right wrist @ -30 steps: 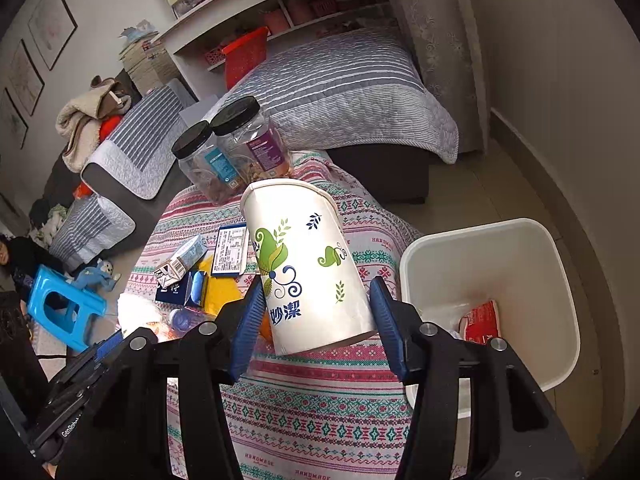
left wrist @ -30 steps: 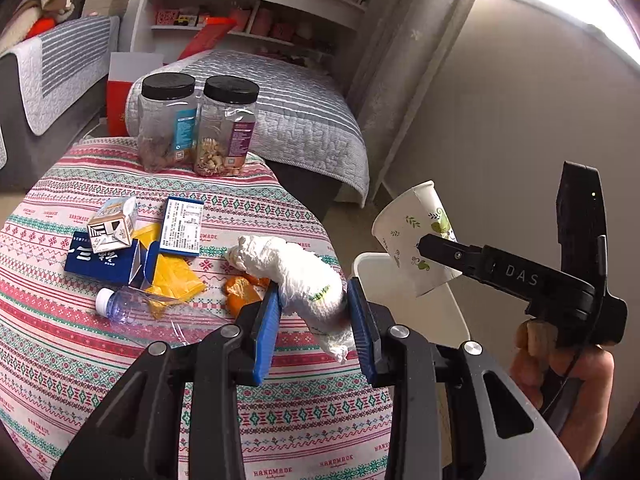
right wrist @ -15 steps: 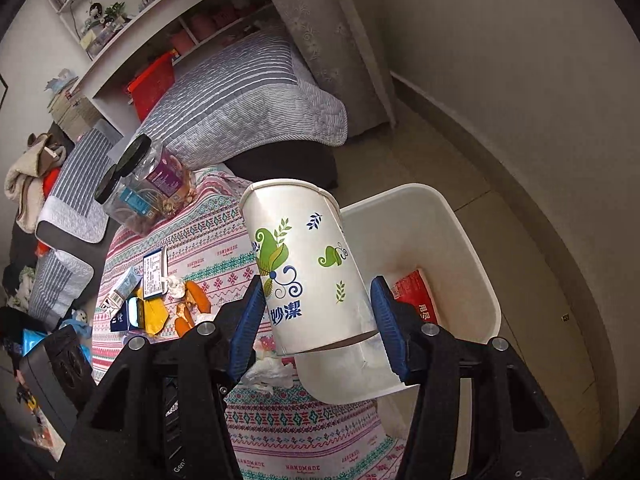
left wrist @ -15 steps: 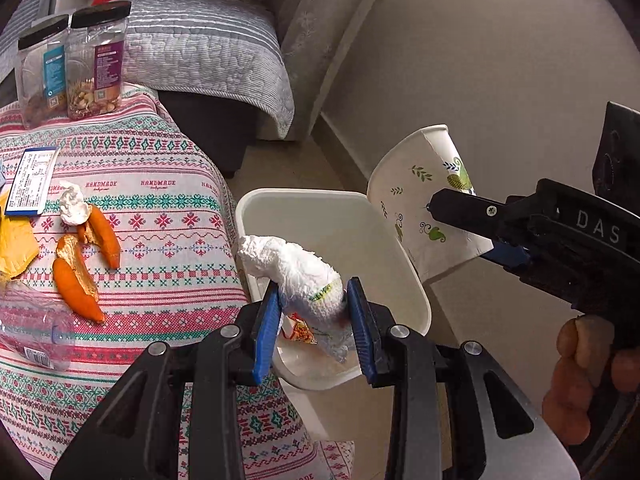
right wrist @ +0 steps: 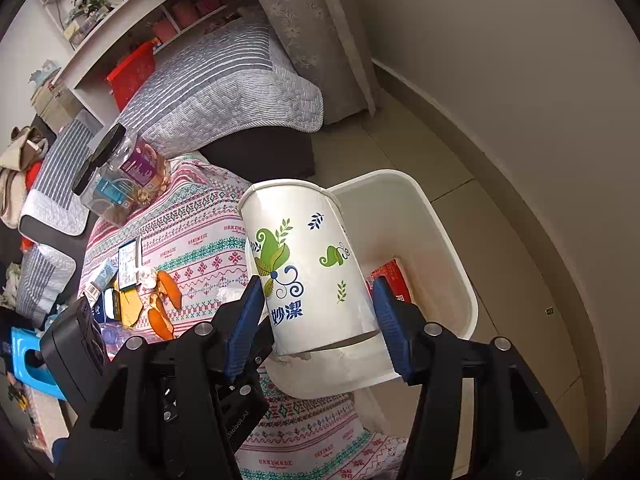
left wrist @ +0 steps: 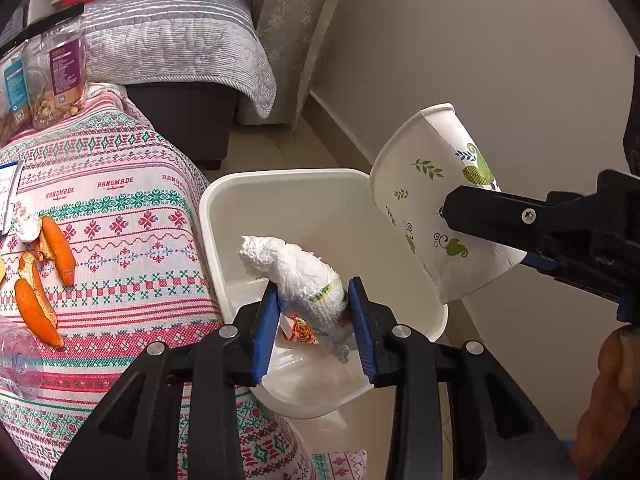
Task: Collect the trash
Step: 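Carry tissue and paper cup over the white bin and release both, then grasp the orange peels with the right tool while the left tool grasps the milk carton, then carry peels and milk carton to the white bin and release both, then grasp the clear plastic water bottle with the left tool and lift it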
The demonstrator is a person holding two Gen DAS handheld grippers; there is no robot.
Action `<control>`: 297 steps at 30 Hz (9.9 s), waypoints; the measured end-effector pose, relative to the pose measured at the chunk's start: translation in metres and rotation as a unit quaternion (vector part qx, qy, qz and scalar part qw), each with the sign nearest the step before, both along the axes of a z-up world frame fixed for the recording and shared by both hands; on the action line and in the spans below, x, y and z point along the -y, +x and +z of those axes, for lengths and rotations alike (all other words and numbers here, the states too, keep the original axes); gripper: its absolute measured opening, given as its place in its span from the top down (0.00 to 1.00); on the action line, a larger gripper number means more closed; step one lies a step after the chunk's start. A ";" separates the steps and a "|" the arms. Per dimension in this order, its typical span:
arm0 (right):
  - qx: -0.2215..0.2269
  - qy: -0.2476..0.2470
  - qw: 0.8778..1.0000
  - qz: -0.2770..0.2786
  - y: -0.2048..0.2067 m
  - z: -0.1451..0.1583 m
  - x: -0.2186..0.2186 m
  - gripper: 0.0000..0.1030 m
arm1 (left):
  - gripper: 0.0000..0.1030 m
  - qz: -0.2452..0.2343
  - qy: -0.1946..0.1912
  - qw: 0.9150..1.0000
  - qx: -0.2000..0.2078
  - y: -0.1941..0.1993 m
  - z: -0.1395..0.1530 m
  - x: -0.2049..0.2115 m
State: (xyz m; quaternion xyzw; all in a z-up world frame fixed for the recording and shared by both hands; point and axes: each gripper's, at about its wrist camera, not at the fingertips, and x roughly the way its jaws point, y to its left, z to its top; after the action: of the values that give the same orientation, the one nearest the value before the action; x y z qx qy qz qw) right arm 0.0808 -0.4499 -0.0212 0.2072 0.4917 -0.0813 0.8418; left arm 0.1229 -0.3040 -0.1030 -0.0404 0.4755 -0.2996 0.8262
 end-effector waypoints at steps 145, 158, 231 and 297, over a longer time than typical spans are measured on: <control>-0.011 0.036 0.971 0.235 0.047 -0.020 -0.182 0.92 | 0.45 0.222 0.072 0.971 0.057 0.040 0.090 -0.277; 0.032 0.074 0.978 0.193 0.037 0.011 -0.130 0.92 | 0.45 0.162 0.057 0.984 0.056 0.011 0.098 -0.206; 0.021 -0.017 0.980 0.197 0.048 -0.003 -0.153 0.26 | 0.18 0.360 -0.092 0.913 -0.169 0.004 -0.007 -0.310; 0.007 0.031 0.986 0.166 0.060 -0.015 -0.154 0.92 | 0.34 0.137 0.028 0.986 0.086 -0.010 0.126 -0.236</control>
State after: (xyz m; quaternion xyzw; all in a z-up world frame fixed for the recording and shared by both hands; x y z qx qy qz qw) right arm 0.1408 -0.2960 -0.0364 0.1494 0.5159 0.0761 0.8401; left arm 0.1124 -0.0684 0.0234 -0.0561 0.4009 -0.1723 0.8980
